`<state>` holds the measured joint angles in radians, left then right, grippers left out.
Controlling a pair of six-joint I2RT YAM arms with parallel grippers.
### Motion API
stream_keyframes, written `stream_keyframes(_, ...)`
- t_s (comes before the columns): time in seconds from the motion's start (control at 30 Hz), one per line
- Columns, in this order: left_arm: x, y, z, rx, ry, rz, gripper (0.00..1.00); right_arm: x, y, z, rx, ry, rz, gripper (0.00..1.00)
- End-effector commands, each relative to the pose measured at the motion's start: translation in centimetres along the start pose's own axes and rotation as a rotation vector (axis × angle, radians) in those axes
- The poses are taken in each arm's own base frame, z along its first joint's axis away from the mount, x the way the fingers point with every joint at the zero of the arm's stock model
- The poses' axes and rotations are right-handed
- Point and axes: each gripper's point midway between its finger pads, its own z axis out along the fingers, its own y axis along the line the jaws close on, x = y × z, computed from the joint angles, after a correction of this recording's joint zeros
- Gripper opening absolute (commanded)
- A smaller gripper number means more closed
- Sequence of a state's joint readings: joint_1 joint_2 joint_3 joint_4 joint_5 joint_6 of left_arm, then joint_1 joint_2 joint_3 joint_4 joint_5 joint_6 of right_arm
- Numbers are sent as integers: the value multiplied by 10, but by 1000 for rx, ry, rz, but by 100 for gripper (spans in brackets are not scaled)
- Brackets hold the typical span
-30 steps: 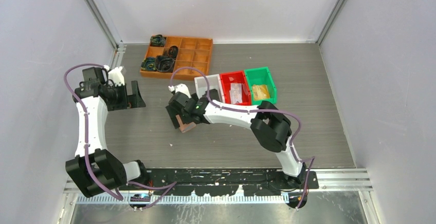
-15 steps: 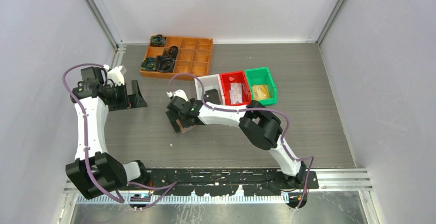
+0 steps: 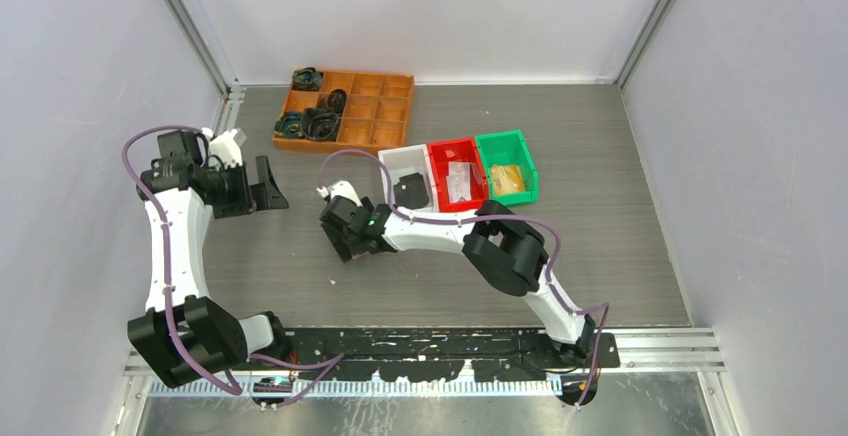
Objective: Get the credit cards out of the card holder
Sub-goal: Pick up the card holder from the center of the board.
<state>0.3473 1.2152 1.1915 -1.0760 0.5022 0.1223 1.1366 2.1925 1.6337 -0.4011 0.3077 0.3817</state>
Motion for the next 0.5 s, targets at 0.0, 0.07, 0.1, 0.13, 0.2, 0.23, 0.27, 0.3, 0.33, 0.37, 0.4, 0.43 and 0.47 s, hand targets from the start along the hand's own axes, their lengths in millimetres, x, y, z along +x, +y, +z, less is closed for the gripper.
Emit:
stream_keyframes(0.0,-11,-9,-4,35,-28,-81,100,-42,4,-34,-38,-155,32,69)
stream_keyframes(0.07,-11,-13,-1,62,-21,-118,99,-56,6,-48,-55,-212,42,67)
stream_keyframes(0.1,-11,-17,0,82,-15,-154,99,-64,7,-56,-65,-242,46,67)
stream_keyframes(0.13,-11,-20,0,100,-12,-173,98,-72,8,-64,-77,-270,52,67)
stream_keyframes(0.2,-12,-27,-1,137,-11,-195,96,-85,10,-79,-94,-315,60,66)
stream_keyframes(0.23,-12,-30,-2,149,-12,-204,96,-91,10,-88,-102,-340,67,66)
stream_keyframes(0.27,-13,-33,-3,162,-13,-213,96,-98,11,-95,-113,-365,75,66)
stream_keyframes(0.3,-13,-37,-4,177,-14,-220,95,-105,12,-103,-121,-389,85,66)
stream_keyframes(0.33,-13,-41,-6,193,-15,-230,95,-112,13,-113,-135,-415,95,66)
stream_keyframes(0.37,-14,-46,-9,215,-17,-239,94,-118,14,-121,-147,-440,106,66)
stream_keyframes(0.4,-14,-52,-11,246,-20,-251,94,-124,15,-130,-160,-465,118,66)
stream_keyframes(0.43,-14,-56,-13,264,-23,-253,94,-131,16,-138,-174,-487,130,66)
stream_keyframes(0.47,-15,-62,-16,297,-29,-258,94,-136,19,-146,-189,-504,139,66)
